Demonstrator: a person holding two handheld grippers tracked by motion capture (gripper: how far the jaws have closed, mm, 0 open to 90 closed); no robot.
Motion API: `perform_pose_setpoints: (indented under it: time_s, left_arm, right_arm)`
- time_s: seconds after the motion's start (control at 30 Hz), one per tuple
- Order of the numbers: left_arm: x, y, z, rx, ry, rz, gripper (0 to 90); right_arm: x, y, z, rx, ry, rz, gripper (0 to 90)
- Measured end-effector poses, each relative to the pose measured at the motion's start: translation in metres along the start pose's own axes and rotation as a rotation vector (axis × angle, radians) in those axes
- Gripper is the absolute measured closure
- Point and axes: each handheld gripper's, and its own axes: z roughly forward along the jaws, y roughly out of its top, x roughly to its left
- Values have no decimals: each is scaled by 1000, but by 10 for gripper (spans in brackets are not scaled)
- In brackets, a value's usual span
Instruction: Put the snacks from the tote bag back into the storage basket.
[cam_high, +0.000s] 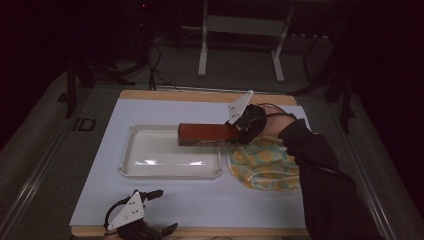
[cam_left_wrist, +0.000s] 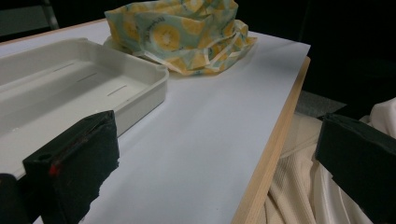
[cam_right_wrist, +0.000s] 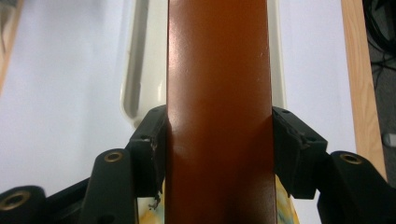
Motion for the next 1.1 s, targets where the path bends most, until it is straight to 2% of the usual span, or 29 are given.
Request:
perform_pose_setpoints:
  time_s: [0.23,0.33,0.43,0.53,0.57,0.73,1.1]
  left_arm:
    - [0,0,0,4,-1,7,0]
    - [0,0,0,2,-1,7,0]
    - [0,0,0,-1,-2,7,0]
    - [0,0,-1,0,-3,8,0]
    - [-1,0,-1,-3,-4,7,0]
    - [-1,0,-1,-3,-6,7,0]
    - [0,0,-1,-7,-10,8,0]
  right_arm:
    - [3,14,14,-18,20,-20,431]
    - [3,18,18,-24,26,-13,431]
    - [3,24,29,-42,27,-13,431]
    - [4,26,34,-49,32,-18,431]
    - [5,27,41,-50,27,-16,431]
    - [7,28,54,-57,44,-16,431]
    - [7,21,95,4,62,-2,431]
